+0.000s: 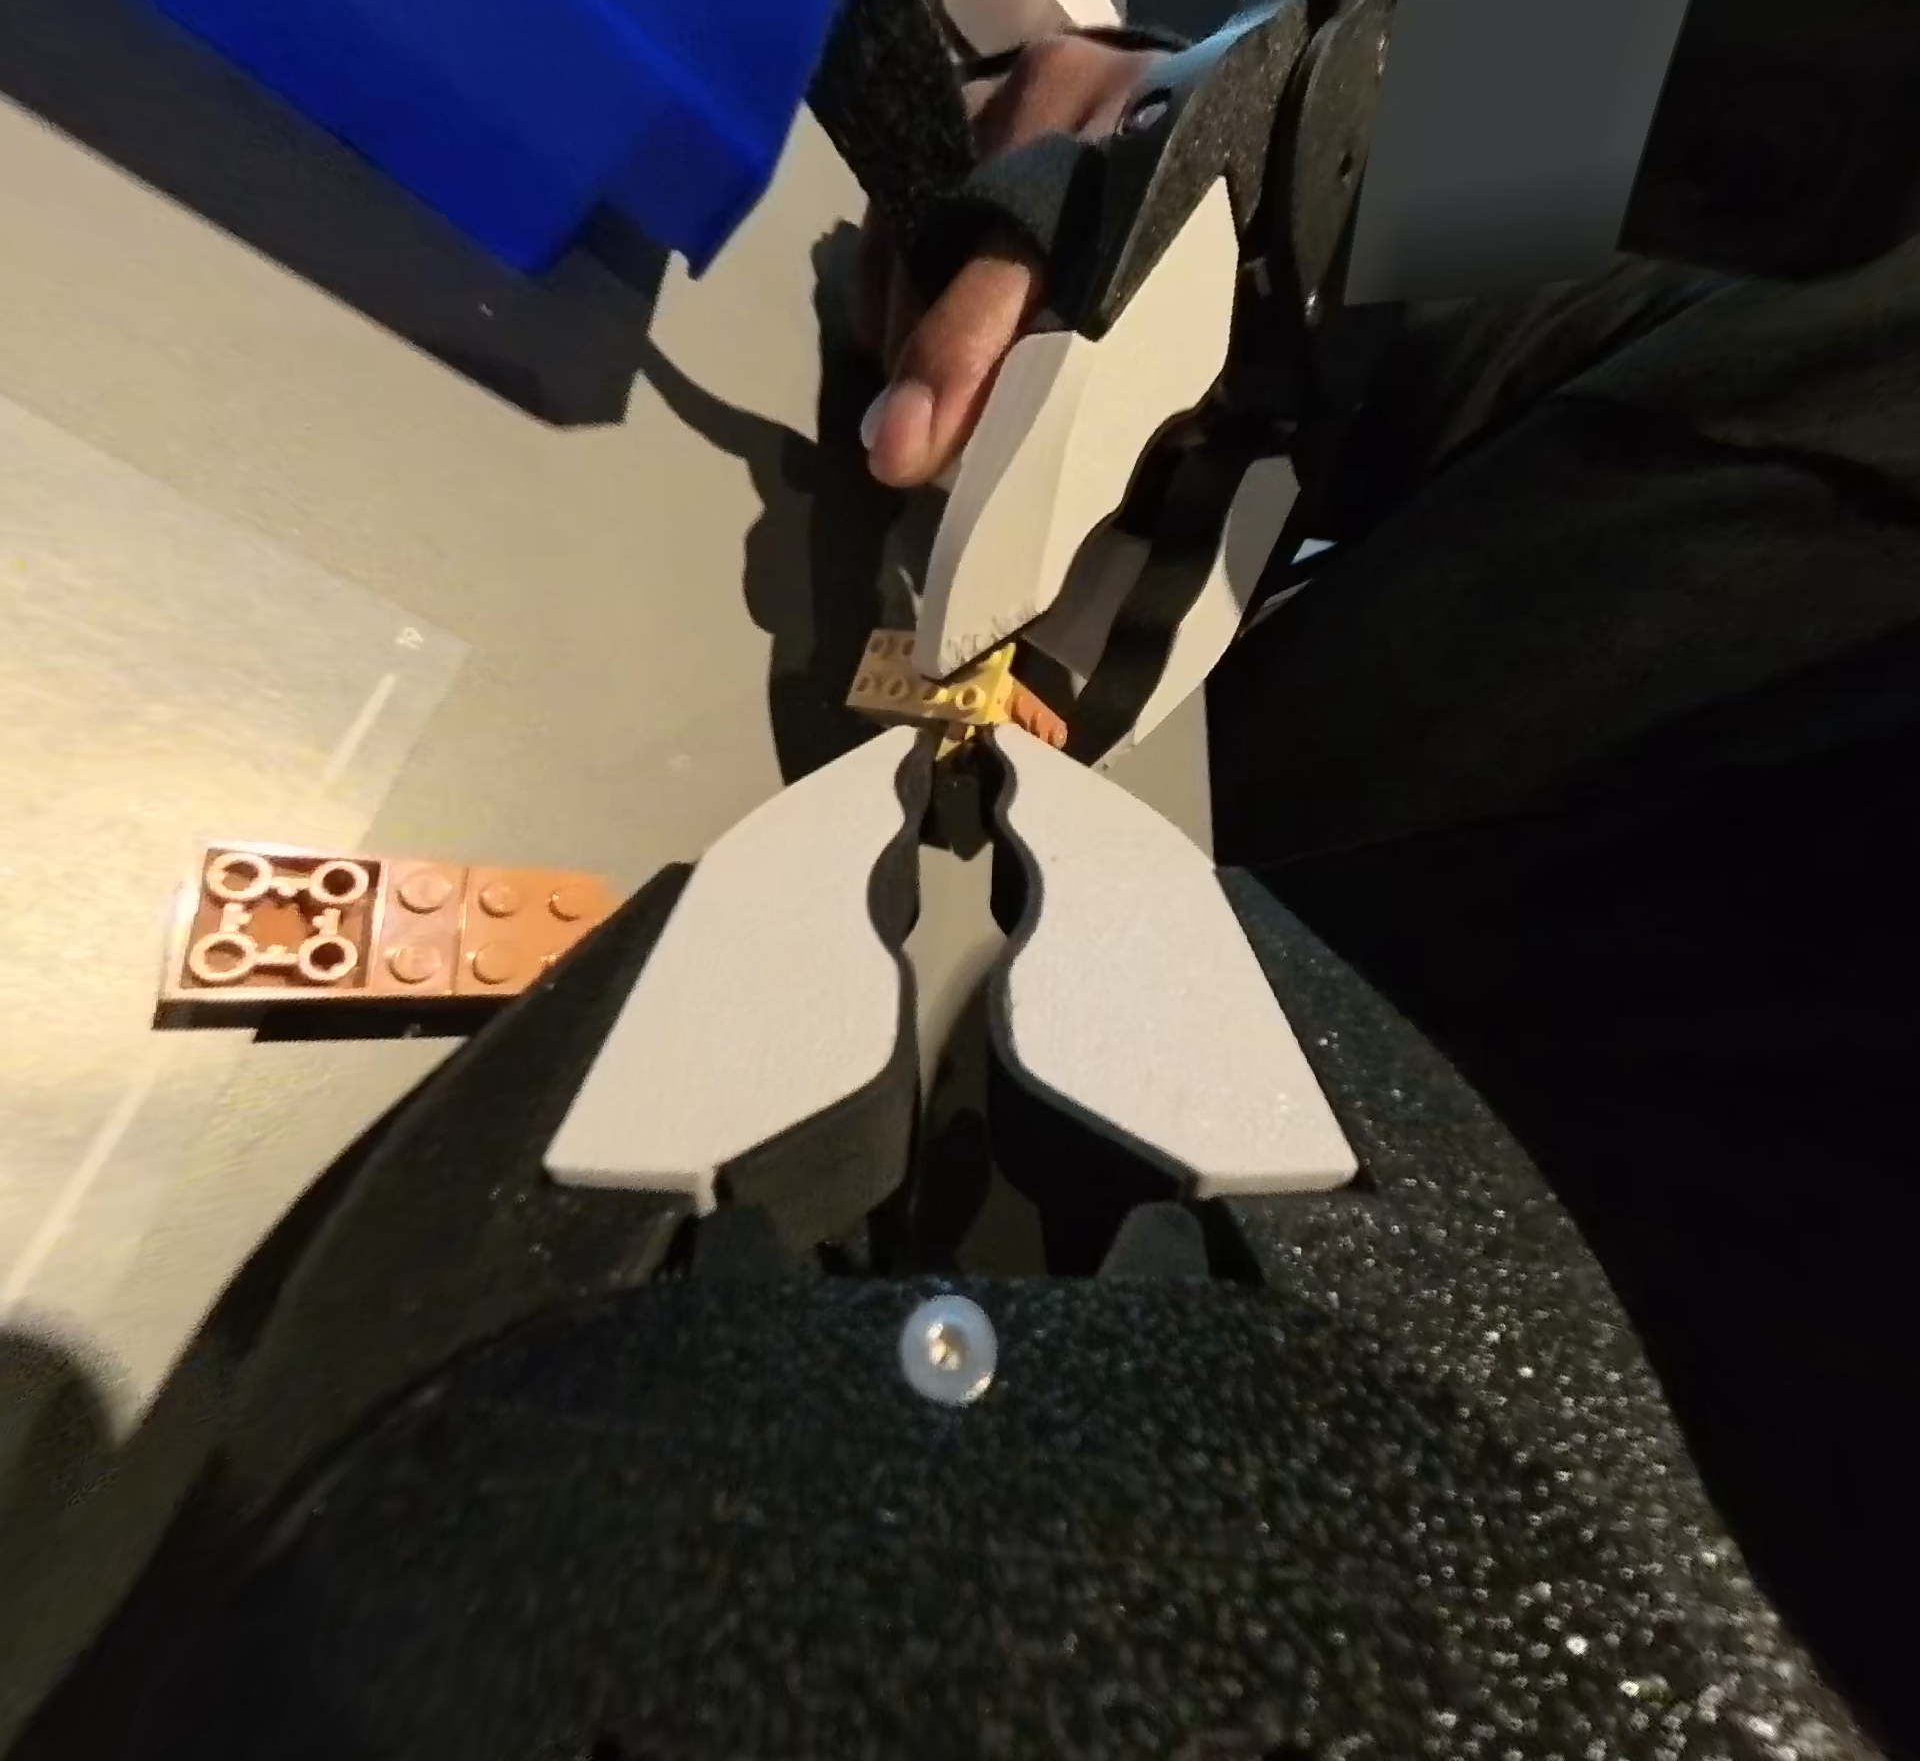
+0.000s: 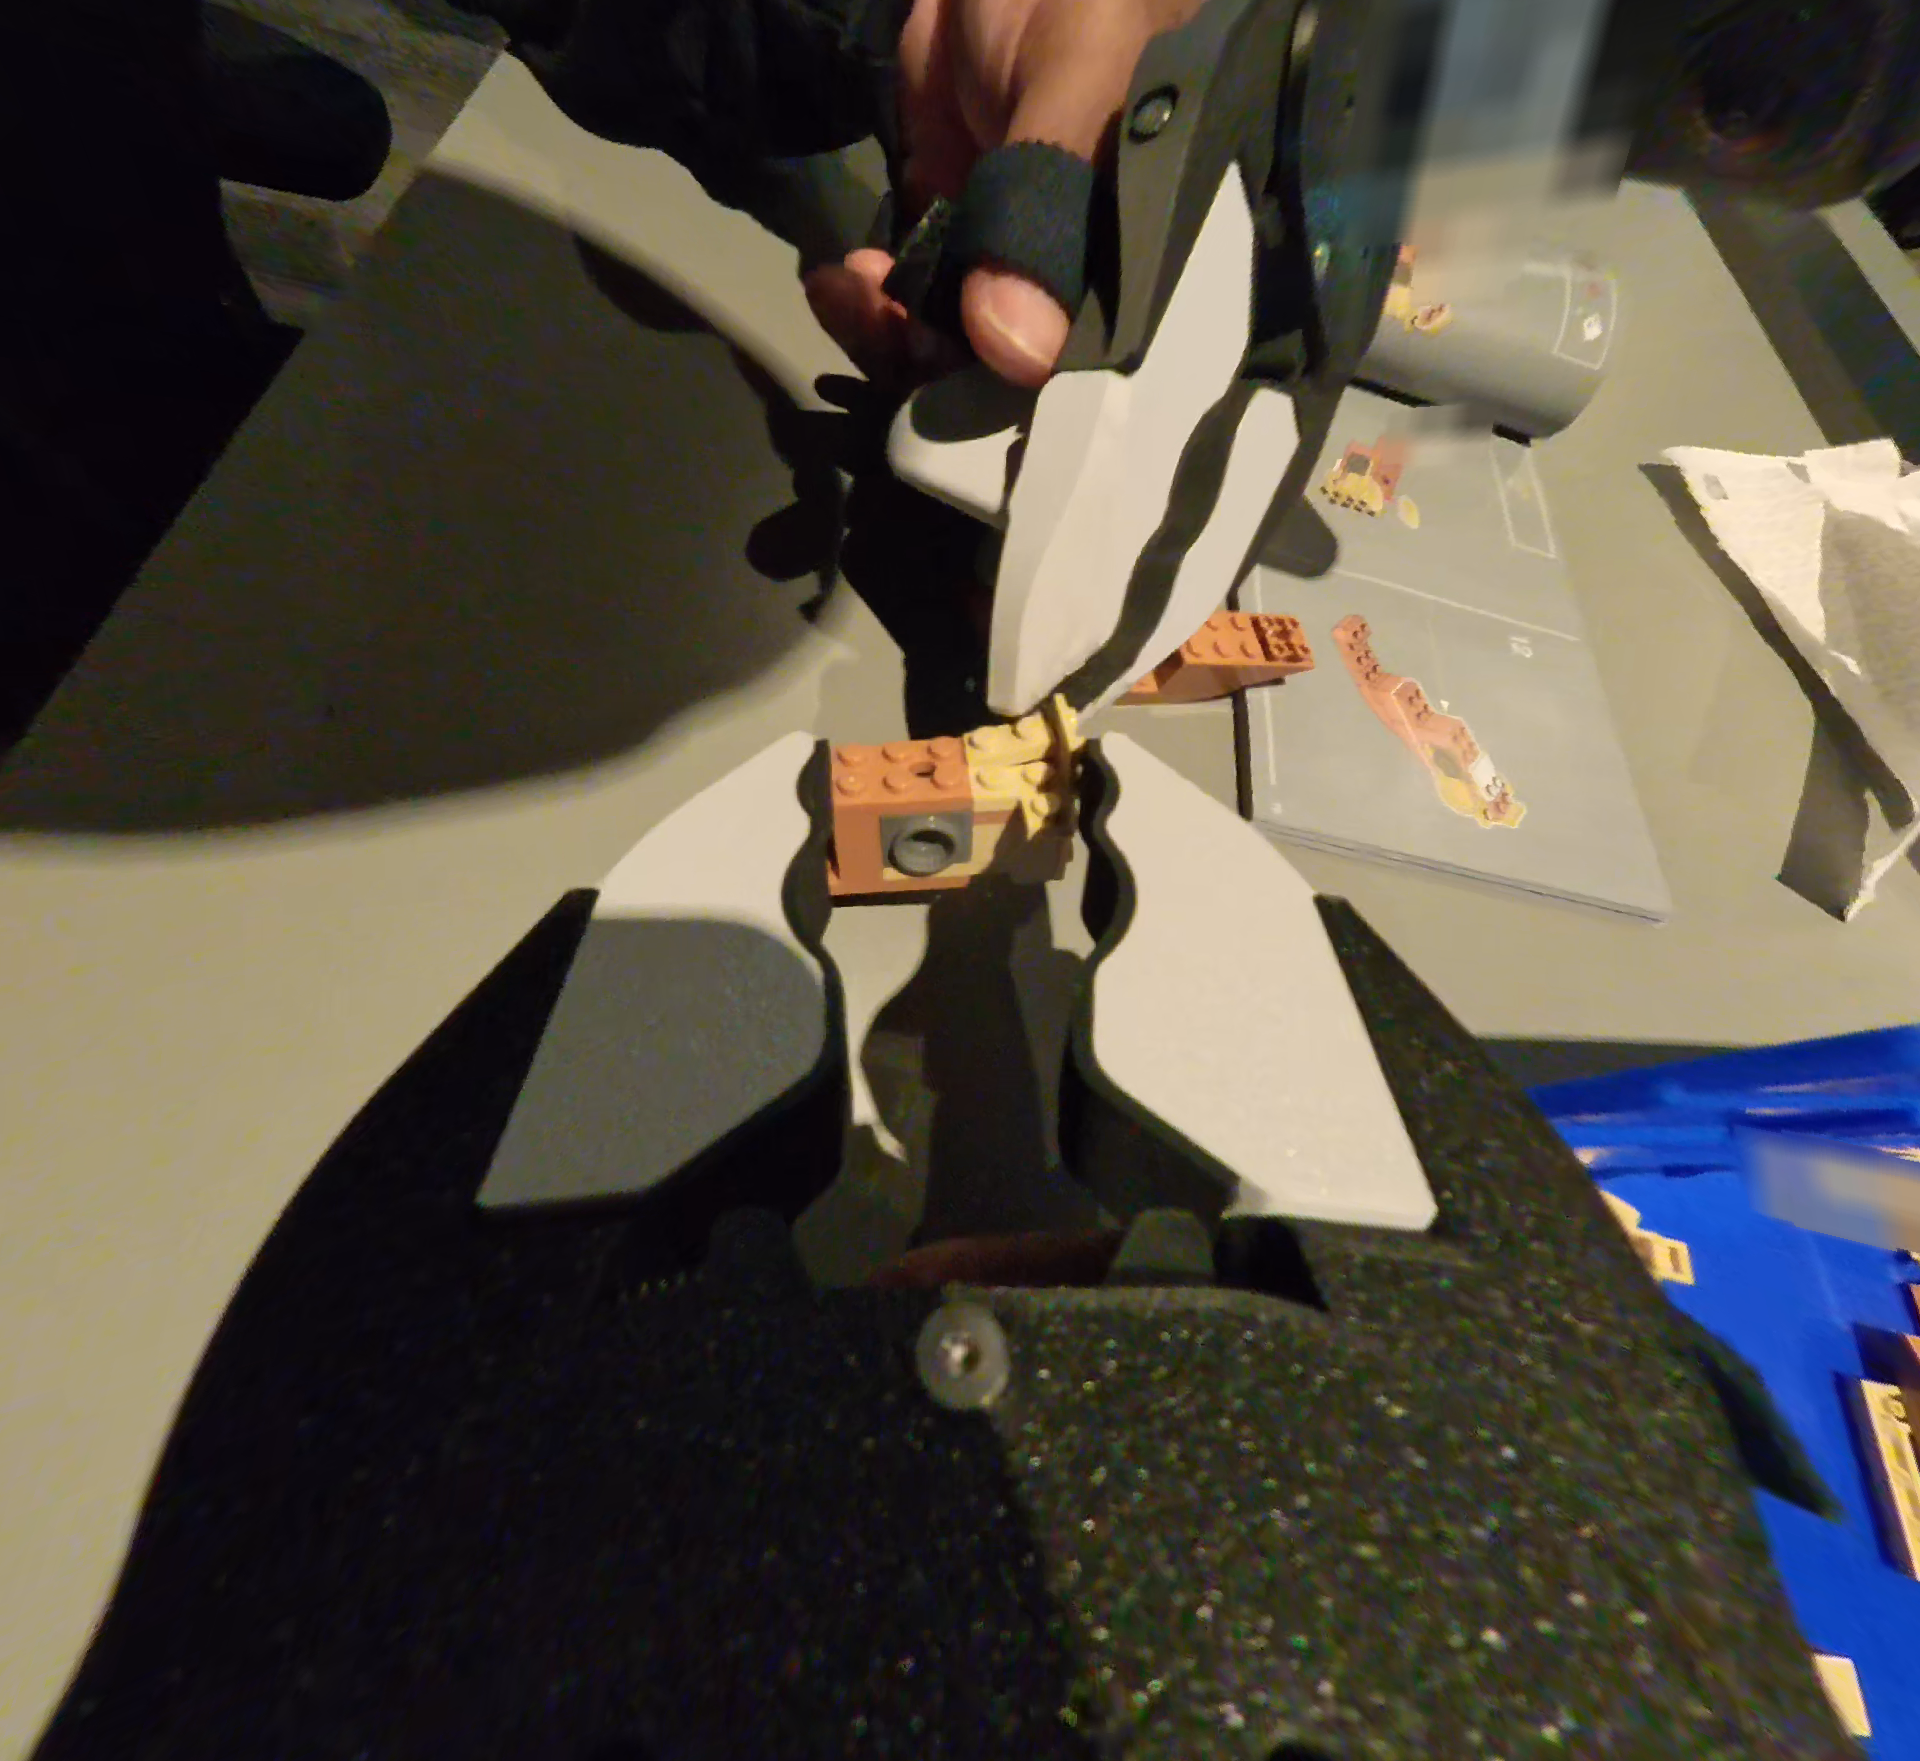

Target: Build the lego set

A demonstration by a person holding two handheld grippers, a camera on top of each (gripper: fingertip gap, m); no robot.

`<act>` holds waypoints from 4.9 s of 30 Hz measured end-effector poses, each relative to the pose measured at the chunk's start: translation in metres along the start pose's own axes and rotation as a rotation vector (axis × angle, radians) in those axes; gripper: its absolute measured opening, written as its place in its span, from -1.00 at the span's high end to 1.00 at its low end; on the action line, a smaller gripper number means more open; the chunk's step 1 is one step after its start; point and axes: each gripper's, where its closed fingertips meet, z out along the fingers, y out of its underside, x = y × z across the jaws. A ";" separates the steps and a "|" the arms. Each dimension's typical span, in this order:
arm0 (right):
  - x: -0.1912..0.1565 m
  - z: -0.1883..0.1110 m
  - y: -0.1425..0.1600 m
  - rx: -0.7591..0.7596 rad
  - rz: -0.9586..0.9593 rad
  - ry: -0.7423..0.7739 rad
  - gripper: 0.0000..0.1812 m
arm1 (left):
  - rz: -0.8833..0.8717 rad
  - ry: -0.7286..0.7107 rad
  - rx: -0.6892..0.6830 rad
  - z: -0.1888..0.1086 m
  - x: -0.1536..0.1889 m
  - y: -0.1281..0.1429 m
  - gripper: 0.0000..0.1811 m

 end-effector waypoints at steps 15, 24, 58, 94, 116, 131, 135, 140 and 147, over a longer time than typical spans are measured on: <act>0.014 -0.001 -0.009 0.031 -0.067 0.154 0.51 | 0.008 -0.056 0.070 -0.010 -0.001 -0.013 0.83; 0.017 -0.003 -0.013 0.051 -0.094 0.194 0.51 | -0.010 -0.041 0.099 -0.011 0.001 -0.018 0.79; 0.030 -0.022 -0.039 0.179 -0.157 0.356 0.51 | 0.001 0.079 0.270 -0.019 0.019 -0.043 0.72; 0.043 -0.023 -0.033 0.316 0.273 0.184 0.92 | 0.007 0.155 0.243 -0.005 0.019 -0.031 0.95; 0.035 -0.024 -0.038 0.328 0.235 0.164 0.80 | 0.095 0.135 0.237 0.000 0.026 -0.028 0.97; 0.031 -0.003 0.013 -0.127 0.395 0.247 0.53 | 0.078 -0.021 0.250 -0.035 -0.005 -0.039 0.96; 0.030 0.007 0.018 -0.282 0.383 0.293 0.38 | 0.084 -0.057 0.250 -0.038 -0.014 -0.038 0.96; 0.032 0.020 0.019 -0.378 0.392 0.272 0.31 | 0.089 -0.049 0.248 -0.039 -0.015 -0.037 0.96; 0.027 0.029 0.033 -0.467 0.444 0.191 0.47 | 0.099 -0.038 0.235 -0.038 -0.015 -0.035 0.96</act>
